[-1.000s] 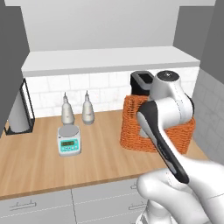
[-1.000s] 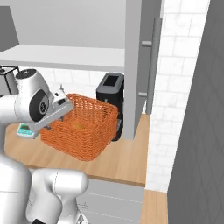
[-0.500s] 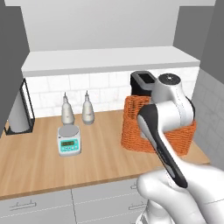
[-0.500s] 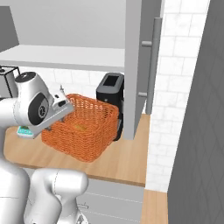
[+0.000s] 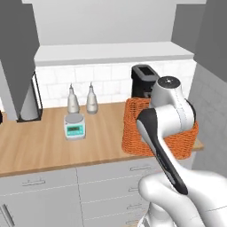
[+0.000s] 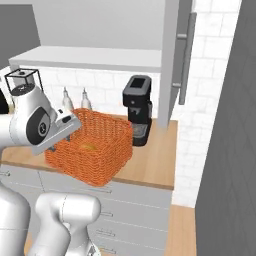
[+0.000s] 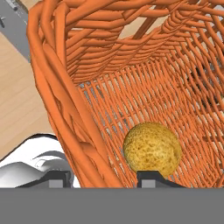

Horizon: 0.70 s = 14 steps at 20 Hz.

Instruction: Open the cabinet, pick up the bread from the cabinet and place it in the basket. Then move the basket to the dining counter.

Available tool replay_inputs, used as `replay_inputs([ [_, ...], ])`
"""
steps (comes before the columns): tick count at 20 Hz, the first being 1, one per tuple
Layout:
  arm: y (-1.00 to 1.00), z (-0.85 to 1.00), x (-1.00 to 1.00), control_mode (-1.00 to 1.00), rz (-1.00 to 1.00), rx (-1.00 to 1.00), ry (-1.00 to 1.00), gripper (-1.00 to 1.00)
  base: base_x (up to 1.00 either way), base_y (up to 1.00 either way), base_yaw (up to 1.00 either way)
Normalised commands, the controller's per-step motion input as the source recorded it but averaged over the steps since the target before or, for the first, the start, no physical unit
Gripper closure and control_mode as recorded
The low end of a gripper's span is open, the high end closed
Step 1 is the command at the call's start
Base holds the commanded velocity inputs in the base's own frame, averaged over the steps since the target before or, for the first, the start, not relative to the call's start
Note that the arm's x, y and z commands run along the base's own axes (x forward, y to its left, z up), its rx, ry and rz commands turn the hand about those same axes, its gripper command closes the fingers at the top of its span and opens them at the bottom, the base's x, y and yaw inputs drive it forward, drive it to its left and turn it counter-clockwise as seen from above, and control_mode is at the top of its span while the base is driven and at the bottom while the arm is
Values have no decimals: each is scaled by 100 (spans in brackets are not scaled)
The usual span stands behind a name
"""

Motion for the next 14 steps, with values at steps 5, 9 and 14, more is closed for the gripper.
replay_inputs([
  [5, 0, 0, 0, 100, 0, 0, 0, 100, -92, 27, 11],
  [9, 0, 0, 0, 100, 0, 0, 0, 100, -68, 44, 23],
  [14, 0, 0, 0, 100, 0, 0, 0, 100, -30, 24, 44],
])
